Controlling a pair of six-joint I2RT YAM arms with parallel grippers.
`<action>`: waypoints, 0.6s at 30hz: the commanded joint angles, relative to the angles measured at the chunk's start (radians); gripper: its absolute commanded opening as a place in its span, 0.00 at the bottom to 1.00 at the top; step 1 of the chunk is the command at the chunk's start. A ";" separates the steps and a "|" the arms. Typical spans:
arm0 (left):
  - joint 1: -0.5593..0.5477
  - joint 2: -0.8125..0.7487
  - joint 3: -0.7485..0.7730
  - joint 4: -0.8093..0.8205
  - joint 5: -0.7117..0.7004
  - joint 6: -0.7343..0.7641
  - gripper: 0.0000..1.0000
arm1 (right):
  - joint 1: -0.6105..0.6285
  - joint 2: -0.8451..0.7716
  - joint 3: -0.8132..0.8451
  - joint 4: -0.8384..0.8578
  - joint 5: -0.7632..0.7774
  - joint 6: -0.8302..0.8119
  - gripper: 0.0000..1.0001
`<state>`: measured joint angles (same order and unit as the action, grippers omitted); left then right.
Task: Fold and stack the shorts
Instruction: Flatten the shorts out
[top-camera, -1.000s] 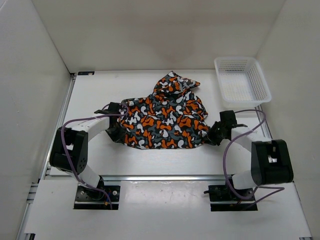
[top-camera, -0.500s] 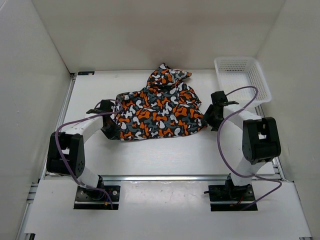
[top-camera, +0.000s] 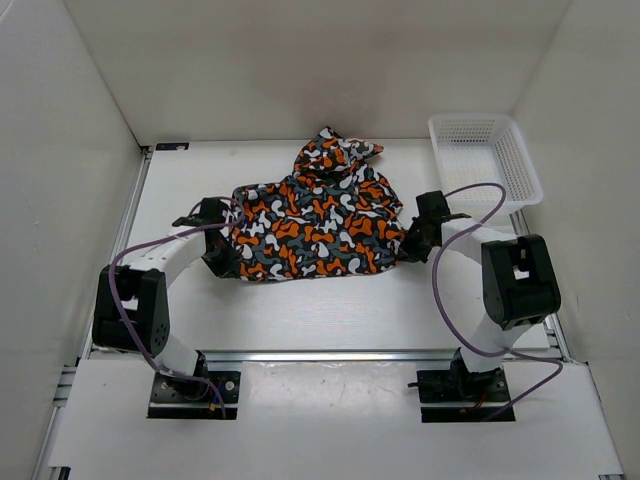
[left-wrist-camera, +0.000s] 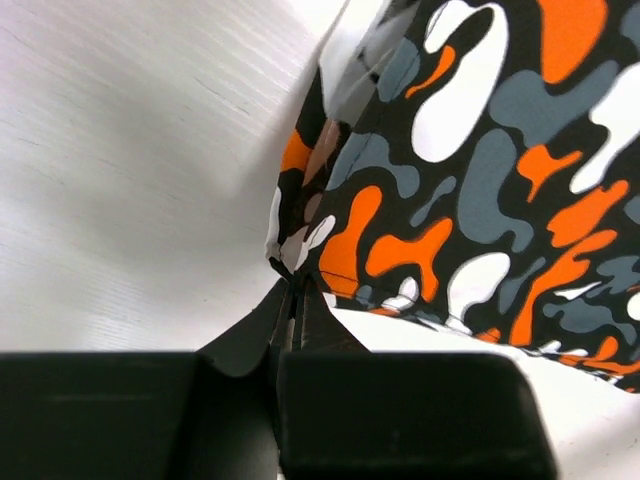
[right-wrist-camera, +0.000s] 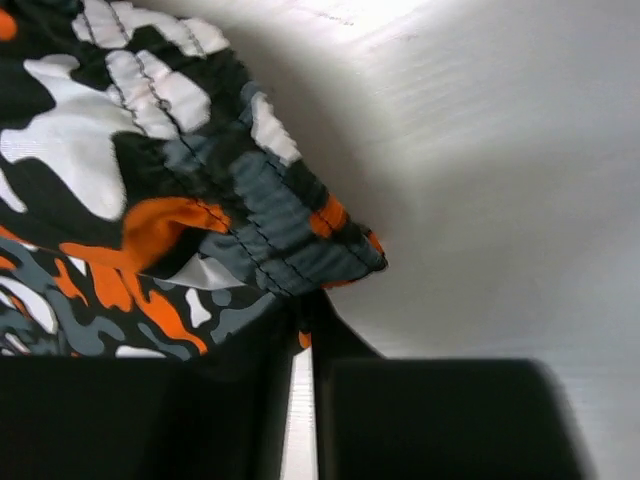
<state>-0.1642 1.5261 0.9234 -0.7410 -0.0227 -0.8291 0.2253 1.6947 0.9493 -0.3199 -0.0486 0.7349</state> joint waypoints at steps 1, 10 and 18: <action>-0.005 -0.073 0.063 -0.017 -0.002 0.016 0.10 | 0.013 0.005 0.057 0.012 -0.004 0.008 0.00; 0.006 -0.224 0.405 -0.219 -0.022 0.070 0.10 | 0.013 -0.301 0.320 -0.246 0.112 -0.138 0.00; 0.015 -0.378 0.983 -0.371 -0.051 0.146 0.10 | 0.013 -0.519 0.655 -0.466 -0.011 -0.249 0.00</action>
<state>-0.1539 1.2560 1.7702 -1.0111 -0.0433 -0.7334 0.2371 1.2575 1.5406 -0.6582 -0.0093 0.5549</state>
